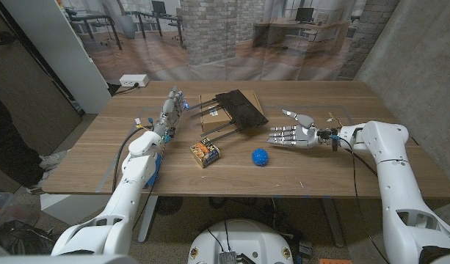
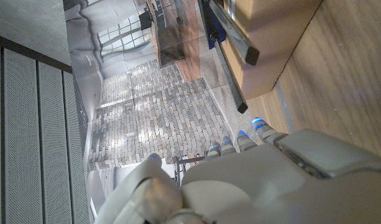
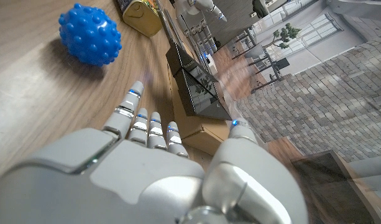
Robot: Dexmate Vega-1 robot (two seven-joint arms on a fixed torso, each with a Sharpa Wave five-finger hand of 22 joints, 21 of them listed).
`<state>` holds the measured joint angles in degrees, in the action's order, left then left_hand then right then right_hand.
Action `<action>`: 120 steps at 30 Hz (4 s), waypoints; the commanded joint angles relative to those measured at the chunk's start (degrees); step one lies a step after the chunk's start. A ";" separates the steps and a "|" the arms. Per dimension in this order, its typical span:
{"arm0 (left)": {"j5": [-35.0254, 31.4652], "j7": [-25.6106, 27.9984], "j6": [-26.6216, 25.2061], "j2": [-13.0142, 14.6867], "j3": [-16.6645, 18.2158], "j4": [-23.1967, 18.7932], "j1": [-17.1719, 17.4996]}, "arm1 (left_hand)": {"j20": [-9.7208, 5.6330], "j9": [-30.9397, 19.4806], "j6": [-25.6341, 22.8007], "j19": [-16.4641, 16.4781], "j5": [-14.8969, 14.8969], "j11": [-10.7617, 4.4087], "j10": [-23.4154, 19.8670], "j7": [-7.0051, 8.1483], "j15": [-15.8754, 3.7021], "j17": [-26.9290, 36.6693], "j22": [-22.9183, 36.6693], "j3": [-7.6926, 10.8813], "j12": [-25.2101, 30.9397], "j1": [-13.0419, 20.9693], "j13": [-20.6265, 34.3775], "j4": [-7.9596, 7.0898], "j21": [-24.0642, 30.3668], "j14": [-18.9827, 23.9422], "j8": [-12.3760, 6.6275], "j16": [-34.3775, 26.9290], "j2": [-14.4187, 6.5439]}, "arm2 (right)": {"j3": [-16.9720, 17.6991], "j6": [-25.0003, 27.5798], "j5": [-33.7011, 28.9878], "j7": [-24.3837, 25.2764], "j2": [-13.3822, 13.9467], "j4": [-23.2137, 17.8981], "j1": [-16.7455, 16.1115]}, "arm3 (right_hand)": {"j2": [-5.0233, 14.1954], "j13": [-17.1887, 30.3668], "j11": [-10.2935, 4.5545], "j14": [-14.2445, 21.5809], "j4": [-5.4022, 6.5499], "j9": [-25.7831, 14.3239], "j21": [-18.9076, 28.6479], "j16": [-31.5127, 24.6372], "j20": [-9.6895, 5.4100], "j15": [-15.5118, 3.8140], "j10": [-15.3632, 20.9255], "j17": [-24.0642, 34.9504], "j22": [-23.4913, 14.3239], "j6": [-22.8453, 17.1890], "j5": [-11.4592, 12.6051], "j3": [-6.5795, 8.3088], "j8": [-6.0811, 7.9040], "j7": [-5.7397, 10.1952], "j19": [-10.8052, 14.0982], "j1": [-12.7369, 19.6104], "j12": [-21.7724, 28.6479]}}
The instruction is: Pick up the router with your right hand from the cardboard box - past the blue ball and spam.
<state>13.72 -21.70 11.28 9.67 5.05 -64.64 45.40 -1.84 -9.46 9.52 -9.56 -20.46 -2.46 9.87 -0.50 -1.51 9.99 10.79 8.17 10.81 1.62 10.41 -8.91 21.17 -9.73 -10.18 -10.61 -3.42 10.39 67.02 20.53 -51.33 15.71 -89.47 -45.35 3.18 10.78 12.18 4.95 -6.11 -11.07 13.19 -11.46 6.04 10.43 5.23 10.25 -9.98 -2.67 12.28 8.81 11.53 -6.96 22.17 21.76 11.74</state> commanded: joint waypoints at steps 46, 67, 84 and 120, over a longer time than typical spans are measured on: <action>-1.79 -1.03 1.48 -0.92 2.40 4.43 -2.27 | 0.04 -0.35 12.57 -13.60 -0.72 0.25 11.81 -0.05 0.43 0.12 0.15 -1.22 0.17 0.67 0.16 0.17 -0.92 -17.21 -0.14 -0.29 -0.70 | -7.56 0.75 -1.08 -10.21 -1.19 16.31 8.75 | 0.49 0.62 0.27 4.21 -2.25 -0.33 1.09 0.01 -0.96 -0.48 3.56 0.14 -0.26 -2.39 -0.28 1.04 -0.05 -5.22 6.07 4.69 1.57; -1.82 -1.06 1.20 -0.77 2.57 3.96 -2.17 | 0.00 -0.35 12.69 -13.50 -0.87 0.28 11.95 -0.06 0.49 0.11 0.16 -1.54 0.17 0.85 0.16 0.24 -1.18 -17.31 -0.13 -0.28 -0.78 | -6.09 -2.76 -1.59 -10.04 -5.92 19.44 8.55 | 0.32 0.61 0.30 4.27 -2.51 -0.36 0.78 0.30 -0.99 -0.49 3.76 0.13 -0.24 -2.67 -0.18 1.12 -0.12 -5.26 6.16 5.58 1.54; -1.94 -1.31 1.22 -0.78 2.71 4.85 -2.83 | 0.09 -0.35 12.75 -13.49 -0.99 0.29 12.00 -0.07 0.47 0.11 0.17 -1.83 0.19 0.96 0.16 0.27 -1.44 -17.36 -0.14 -0.29 -0.86 | -4.01 -7.16 -2.90 -7.21 -9.75 18.96 7.70 | -0.28 0.58 0.25 4.52 -2.81 -0.37 0.57 0.39 -1.15 -0.92 4.13 0.12 -0.23 -3.03 0.05 1.00 -0.10 -5.17 6.31 6.31 1.58; -3.36 -2.41 2.93 -1.34 3.85 10.87 -6.46 | 0.54 -0.36 12.55 -13.47 -1.23 0.28 12.25 0.32 0.76 0.12 0.20 -2.47 0.17 1.14 0.16 0.28 -1.98 -17.49 -0.22 -0.28 -1.02 | -4.86 5.22 -8.07 5.99 -13.31 8.17 7.94 | 3.76 0.37 -5.53 31.80 -2.44 -0.53 7.63 -4.95 -5.20 -12.83 19.90 1.30 -1.44 -18.03 1.80 4.89 2.85 -1.85 30.05 26.42 5.54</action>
<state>10.87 -23.69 13.46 8.60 8.44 -55.77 40.11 -1.53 -9.75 9.73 -9.87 -21.41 -2.46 9.87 -0.29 -1.03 9.99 10.78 5.98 10.81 2.37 10.41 -8.46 19.46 -9.83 -10.18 -10.61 -4.17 5.24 64.85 14.64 -53.08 4.33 -74.92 -37.24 6.06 11.18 6.94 32.04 -8.59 -11.53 19.66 -15.12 2.48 -0.26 22.59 11.02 -11.03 -18.35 13.66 12.93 13.88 -8.25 50.27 46.83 16.57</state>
